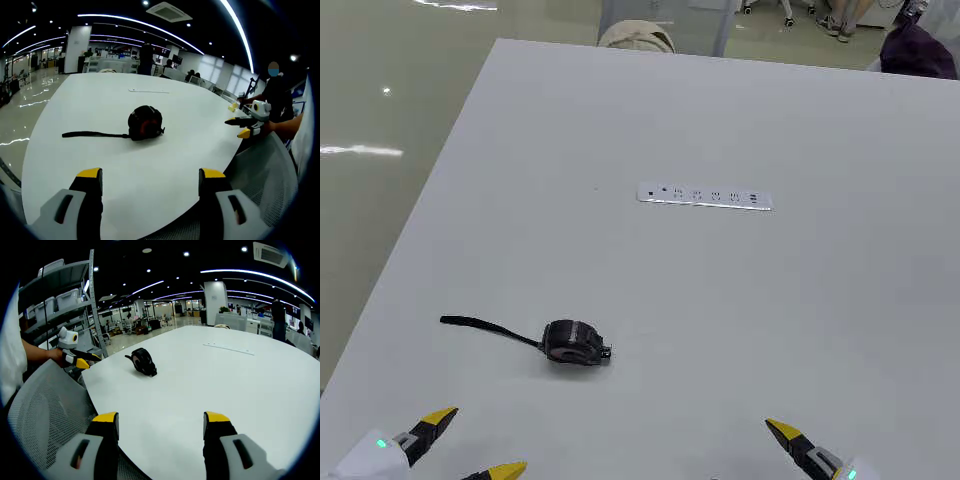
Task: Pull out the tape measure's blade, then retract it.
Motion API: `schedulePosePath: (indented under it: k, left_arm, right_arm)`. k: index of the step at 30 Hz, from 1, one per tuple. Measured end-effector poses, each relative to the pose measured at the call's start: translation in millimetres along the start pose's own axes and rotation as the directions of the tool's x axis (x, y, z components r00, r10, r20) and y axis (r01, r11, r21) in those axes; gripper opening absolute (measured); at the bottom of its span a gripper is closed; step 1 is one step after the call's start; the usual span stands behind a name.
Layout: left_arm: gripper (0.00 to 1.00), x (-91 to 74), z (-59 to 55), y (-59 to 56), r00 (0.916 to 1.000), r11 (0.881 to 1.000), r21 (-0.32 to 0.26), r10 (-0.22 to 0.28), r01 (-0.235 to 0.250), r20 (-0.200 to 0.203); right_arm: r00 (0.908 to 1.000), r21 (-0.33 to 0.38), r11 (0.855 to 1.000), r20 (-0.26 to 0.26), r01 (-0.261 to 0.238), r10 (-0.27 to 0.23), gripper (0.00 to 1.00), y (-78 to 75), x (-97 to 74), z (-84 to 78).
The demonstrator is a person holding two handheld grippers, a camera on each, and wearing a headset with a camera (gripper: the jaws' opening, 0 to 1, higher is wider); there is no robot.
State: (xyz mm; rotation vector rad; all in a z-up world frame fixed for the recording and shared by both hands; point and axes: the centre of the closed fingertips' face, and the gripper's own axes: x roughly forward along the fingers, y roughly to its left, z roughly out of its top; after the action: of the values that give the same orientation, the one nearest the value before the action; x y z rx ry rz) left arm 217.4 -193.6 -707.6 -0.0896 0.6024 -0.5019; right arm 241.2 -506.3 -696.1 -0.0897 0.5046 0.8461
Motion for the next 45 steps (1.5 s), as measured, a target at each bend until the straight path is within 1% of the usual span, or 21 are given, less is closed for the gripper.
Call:
schedulePosePath:
  k: [20,34,37,45]
  left_arm:
    - [0.77,-0.9,0.5,-1.2,1.0,1.0,0.004,-0.002,0.002,0.001]
    - [0.77,-0.9,-0.2,-2.7,1.0,1.0,0.007,-0.005,0.005,-0.006]
    - [0.77,-0.2,-0.2,-3.0,0.9999,1.0,0.007,-0.012,0.012,-0.008]
    - [0.77,3.1,3.2,-3.0,0.9997,1.0,0.02,-0.021,0.021,-0.013]
  right_arm:
    - [1.0,0.005,1.0,0.001,0.0,0.0,0.69,0.8,-0.4,-1.0]
    - [1.0,0.008,1.0,-0.001,-0.001,0.001,0.69,0.0,-0.4,-2.4]
    - [0.9999,0.007,1.0,-0.008,-0.007,0.007,0.69,1.0,0.1,-3.5]
    - [0.9998,0.011,1.0,0.0,-0.02,0.02,0.67,0.5,3.7,-0.4]
